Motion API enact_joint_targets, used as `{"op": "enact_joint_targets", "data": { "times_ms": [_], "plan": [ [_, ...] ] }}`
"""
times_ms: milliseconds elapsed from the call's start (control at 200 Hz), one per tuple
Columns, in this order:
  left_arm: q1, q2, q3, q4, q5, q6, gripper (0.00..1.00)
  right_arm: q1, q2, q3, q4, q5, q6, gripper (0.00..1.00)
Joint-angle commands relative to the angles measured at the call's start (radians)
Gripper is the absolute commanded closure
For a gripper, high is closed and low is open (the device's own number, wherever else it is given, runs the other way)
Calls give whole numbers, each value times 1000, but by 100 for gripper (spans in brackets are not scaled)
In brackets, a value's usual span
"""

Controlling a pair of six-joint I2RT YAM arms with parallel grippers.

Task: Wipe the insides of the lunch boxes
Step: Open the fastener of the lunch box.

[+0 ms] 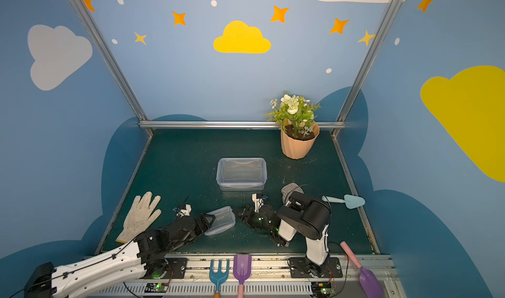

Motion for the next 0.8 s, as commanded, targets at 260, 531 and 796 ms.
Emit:
{"op": "enact_joint_targets", "data": {
  "times_ms": [260, 531, 796],
  "plan": [
    [-4, 93, -4, 31, -10, -18, 10, 21, -13, -9, 31, 25, 15, 51],
    [-6, 87, -22, 41, -16, -32, 15, 35, -12, 8, 32, 23, 20, 58],
    [-5, 136, -16, 73, -9, -31, 20, 44, -35, 5, 31, 38, 16, 58]
  ]
}}
